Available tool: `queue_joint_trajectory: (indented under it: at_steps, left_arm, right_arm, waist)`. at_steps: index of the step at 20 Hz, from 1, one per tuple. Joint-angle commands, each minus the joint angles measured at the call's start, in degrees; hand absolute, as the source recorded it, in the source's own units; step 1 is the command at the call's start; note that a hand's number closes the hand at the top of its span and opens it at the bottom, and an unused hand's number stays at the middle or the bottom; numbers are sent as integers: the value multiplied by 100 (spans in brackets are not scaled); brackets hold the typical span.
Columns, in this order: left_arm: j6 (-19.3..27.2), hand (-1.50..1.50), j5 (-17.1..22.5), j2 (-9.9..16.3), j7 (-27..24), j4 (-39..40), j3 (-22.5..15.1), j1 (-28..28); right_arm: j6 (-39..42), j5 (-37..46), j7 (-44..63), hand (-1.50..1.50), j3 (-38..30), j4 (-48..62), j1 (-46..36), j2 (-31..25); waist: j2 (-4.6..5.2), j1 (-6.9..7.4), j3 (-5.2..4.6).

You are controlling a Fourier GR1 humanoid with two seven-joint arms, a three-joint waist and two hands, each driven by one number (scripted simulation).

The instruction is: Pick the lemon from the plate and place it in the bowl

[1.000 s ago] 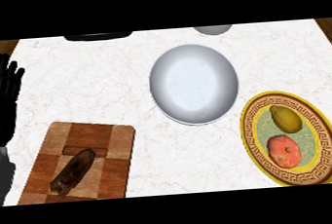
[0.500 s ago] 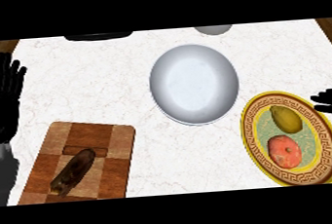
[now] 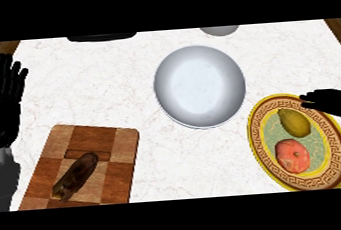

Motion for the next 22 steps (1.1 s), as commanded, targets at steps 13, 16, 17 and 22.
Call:
queue_joint_trajectory:
  at_steps: [13, 16, 17, 22]
  left_arm:
    - [-460, 0, -60, 22, -105, 86, 426, 78]
    - [-164, 0, -284, -221, 126, -242, 255, 115]
    - [-394, 0, -111, -145, -114, 47, 438, 171]
    - [-302, 0, -239, -302, 63, -187, 327, 134]
  right_arm:
    - [-199, 870, -817, -150, 81, 972, -554, 749]
    - [-382, 1178, -681, -150, 149, 1325, -664, 1097]
    - [-682, 1263, -892, -150, 136, 1752, -657, 1098]
    - [-442, 1607, -355, -150, 333, 1614, -909, 1616]
  waist:
    - [-10, -41, -4]
    - [-9, -23, -2]
    - [-2, -15, -2]
    - [-9, -22, -3]
